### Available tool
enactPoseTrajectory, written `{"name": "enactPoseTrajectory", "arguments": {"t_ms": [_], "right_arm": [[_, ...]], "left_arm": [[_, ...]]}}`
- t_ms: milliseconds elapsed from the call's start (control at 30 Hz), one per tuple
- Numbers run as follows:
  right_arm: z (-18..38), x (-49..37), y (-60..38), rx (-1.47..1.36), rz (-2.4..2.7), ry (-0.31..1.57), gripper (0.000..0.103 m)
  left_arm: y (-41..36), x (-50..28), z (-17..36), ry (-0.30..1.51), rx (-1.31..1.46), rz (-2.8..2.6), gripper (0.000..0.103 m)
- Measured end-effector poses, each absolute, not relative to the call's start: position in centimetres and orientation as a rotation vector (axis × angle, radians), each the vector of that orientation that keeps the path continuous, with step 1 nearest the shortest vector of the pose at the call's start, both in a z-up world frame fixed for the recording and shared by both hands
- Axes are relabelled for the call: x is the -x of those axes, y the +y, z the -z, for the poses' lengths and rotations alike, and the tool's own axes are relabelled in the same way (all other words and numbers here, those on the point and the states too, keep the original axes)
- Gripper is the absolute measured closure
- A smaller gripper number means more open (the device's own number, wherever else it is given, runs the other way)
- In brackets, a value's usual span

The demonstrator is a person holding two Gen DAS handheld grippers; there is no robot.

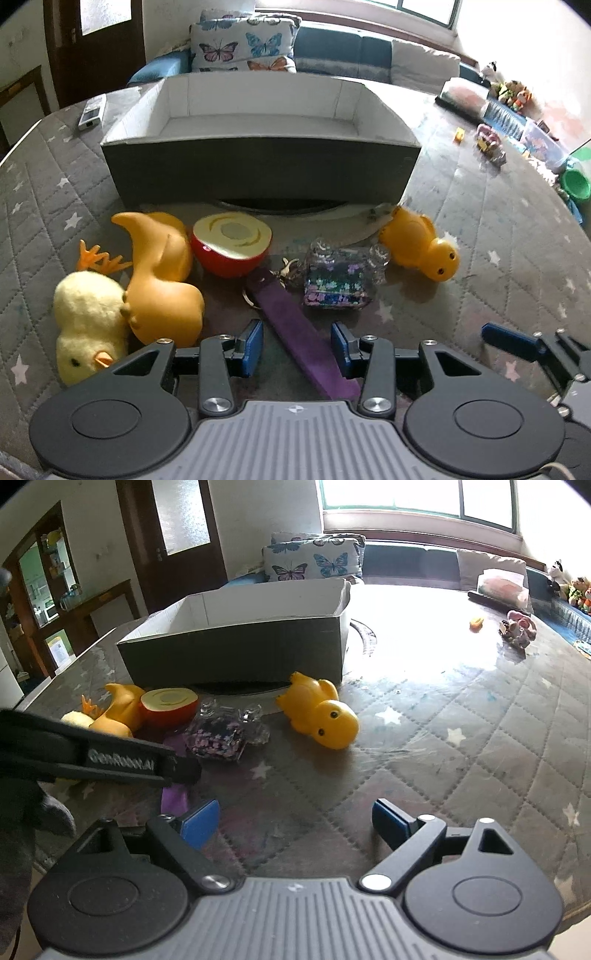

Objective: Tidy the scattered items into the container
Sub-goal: 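Move both tools toward the purple strap and glitter keychain, then close the left gripper on the purple strap while the right gripper closes on the glitter keychain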

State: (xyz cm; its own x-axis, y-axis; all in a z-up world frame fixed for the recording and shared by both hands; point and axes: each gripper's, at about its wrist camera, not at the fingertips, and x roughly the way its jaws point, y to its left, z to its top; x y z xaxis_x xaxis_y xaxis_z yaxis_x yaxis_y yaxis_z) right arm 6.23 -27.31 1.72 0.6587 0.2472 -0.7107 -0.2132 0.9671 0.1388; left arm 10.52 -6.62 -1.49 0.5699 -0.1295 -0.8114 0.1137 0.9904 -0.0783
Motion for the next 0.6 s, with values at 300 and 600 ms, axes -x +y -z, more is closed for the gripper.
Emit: {"name": "enactPoseTrajectory", "arguments": {"t_ms": [300,600], "right_arm": [[-2.2,-7.2,-27.1,-0.022,-0.355,0.804,0.014],[-2.7,-8.8,-25.5,0.024,-0.48,0.789,0.018]], "left_arm": [[-5.8,-10.6,1.7,0.939,-0.016,0.132,0.076],[-4.2,-10.9,1.6,0.949,0.017,0.139,0.082]]}}
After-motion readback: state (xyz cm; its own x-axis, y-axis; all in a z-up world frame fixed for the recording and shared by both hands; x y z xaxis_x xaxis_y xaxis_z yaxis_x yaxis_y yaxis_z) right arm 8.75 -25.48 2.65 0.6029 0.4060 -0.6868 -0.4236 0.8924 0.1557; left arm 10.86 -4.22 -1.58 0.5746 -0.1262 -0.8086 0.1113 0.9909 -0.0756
